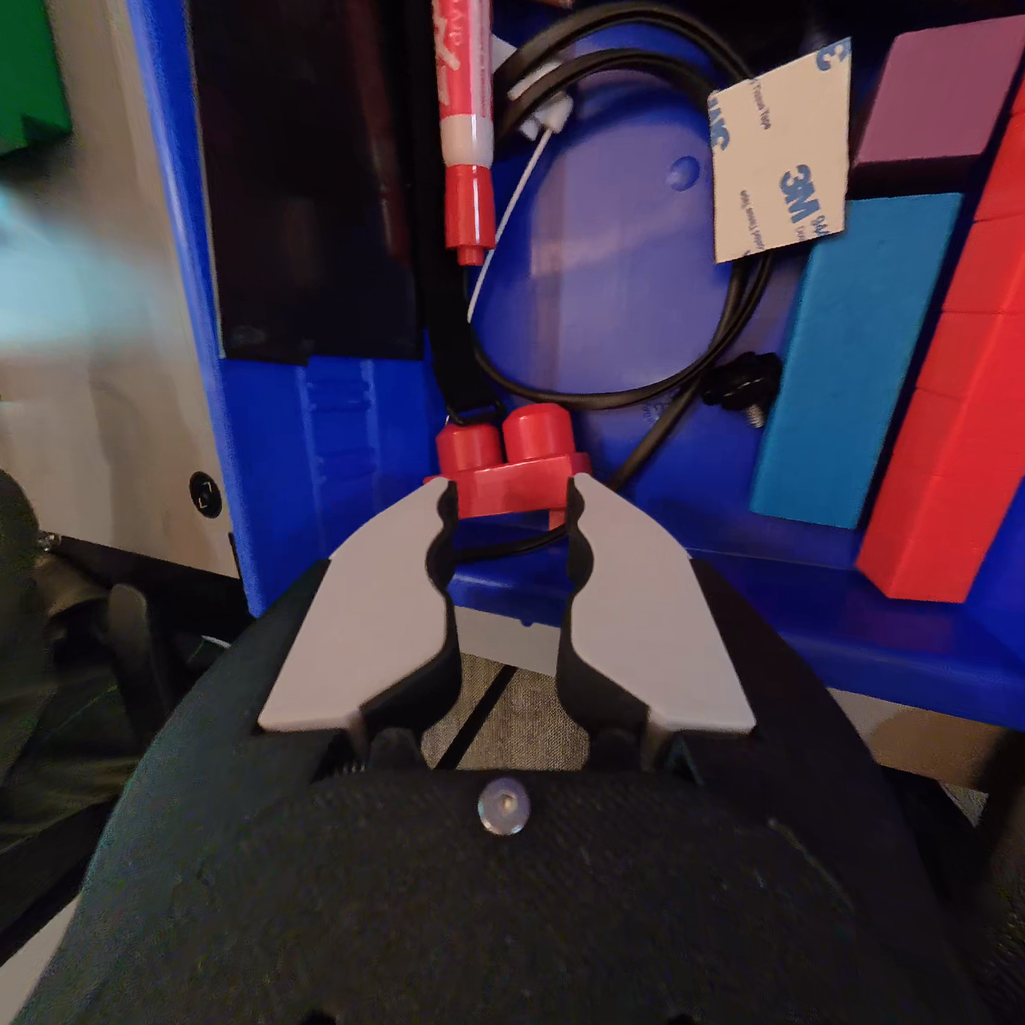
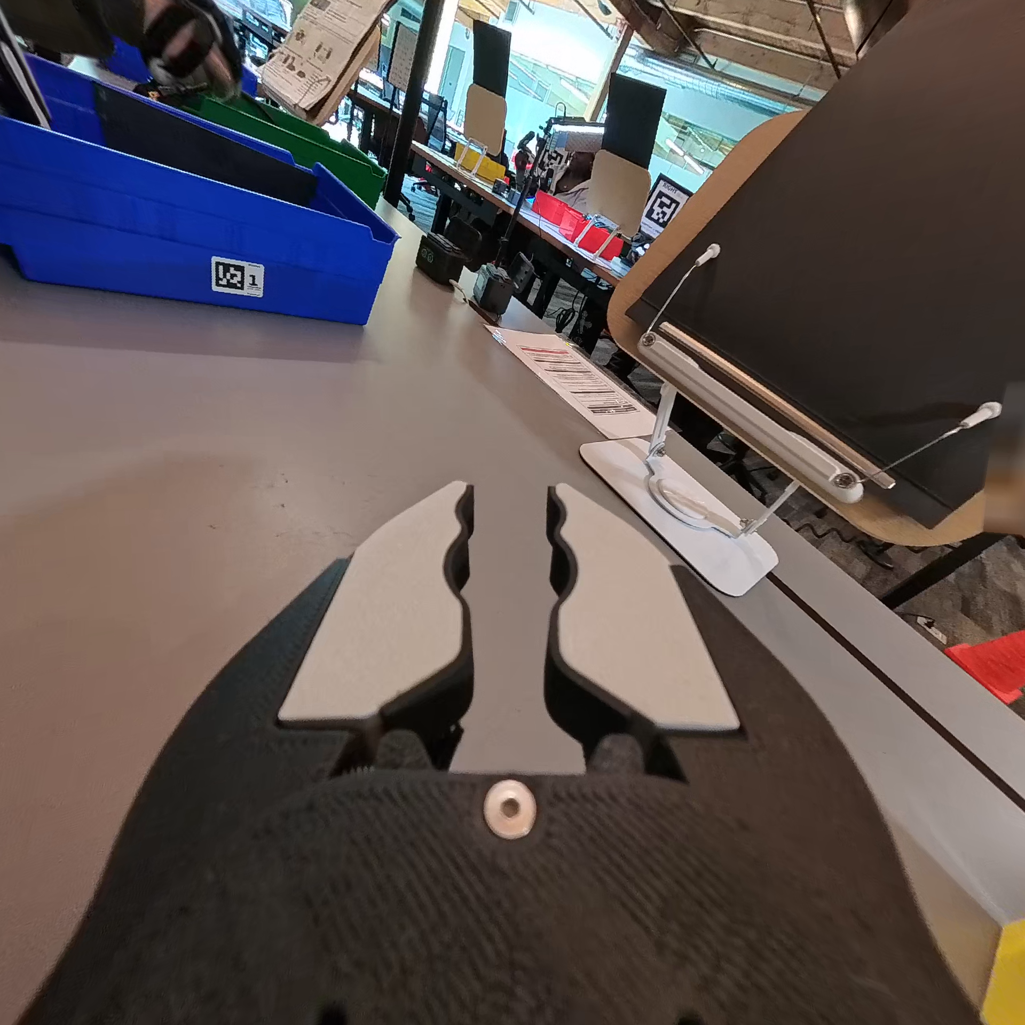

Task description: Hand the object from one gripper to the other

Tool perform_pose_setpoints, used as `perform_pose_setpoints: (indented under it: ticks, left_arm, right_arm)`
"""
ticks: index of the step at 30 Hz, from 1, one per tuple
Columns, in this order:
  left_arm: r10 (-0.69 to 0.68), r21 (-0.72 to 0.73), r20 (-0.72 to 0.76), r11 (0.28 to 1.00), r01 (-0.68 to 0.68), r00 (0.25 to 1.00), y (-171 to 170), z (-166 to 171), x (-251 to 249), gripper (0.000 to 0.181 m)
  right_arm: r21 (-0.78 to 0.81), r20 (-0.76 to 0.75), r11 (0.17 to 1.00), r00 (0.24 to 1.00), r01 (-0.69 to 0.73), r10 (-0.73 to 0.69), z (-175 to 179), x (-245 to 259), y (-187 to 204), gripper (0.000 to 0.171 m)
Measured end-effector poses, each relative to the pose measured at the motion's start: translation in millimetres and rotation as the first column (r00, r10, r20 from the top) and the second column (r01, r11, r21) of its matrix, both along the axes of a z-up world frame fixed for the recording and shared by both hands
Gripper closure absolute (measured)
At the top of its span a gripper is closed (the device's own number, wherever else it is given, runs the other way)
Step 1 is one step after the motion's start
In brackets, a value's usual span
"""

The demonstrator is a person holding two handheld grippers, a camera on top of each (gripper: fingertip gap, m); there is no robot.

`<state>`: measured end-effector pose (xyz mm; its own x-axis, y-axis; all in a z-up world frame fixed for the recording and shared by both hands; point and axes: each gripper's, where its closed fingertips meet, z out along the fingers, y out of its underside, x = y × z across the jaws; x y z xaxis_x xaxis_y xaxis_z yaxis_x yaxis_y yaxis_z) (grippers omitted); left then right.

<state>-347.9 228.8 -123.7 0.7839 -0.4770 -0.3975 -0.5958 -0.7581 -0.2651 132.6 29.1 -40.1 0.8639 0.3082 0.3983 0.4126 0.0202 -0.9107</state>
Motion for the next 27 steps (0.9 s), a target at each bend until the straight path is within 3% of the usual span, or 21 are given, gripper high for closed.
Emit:
perform_pose_setpoints:
  ticks: [4,9,13,18,27]
  left_arm:
    - [0.051,-0.021,-0.003,0.999,-0.051,0.999,-4.7,1.2,-9.2,0.155]
    - [0.046,0.043,-0.047,0.998,-0.044,0.998,0.4,12.9,-15.9,0.147]
    - [-0.057,-0.040,-0.206,0.998,0.050,0.977,-12.3,8.9,-31.4,0.134]
    - [-0.188,-0.046,-0.168,0.982,0.183,0.968,-8.9,0.9,-16.8,0.130]
    - [-0.265,-0.048,-0.248,0.964,0.262,0.932,5.7,-7.9,-8.6,0.141]
  right_arm:
    - [0.000,0.007,1.000,1.000,-0.001,0.001,-0.5,-0.8,-0.1,0.146]
    - [-0.002,0.013,1.000,1.000,-0.002,0.002,-1.4,-1.5,0.1,0.146]
    - [-0.003,0.016,1.000,1.000,-0.004,0.004,-1.7,-2.0,0.2,0.146]
    - [-0.005,0.018,1.000,1.000,-0.007,0.007,-2.4,-3.1,0.3,0.146]
    - [-0.006,0.025,1.000,1.000,-0.010,0.010,-3.4,-4.2,0.3,0.146]
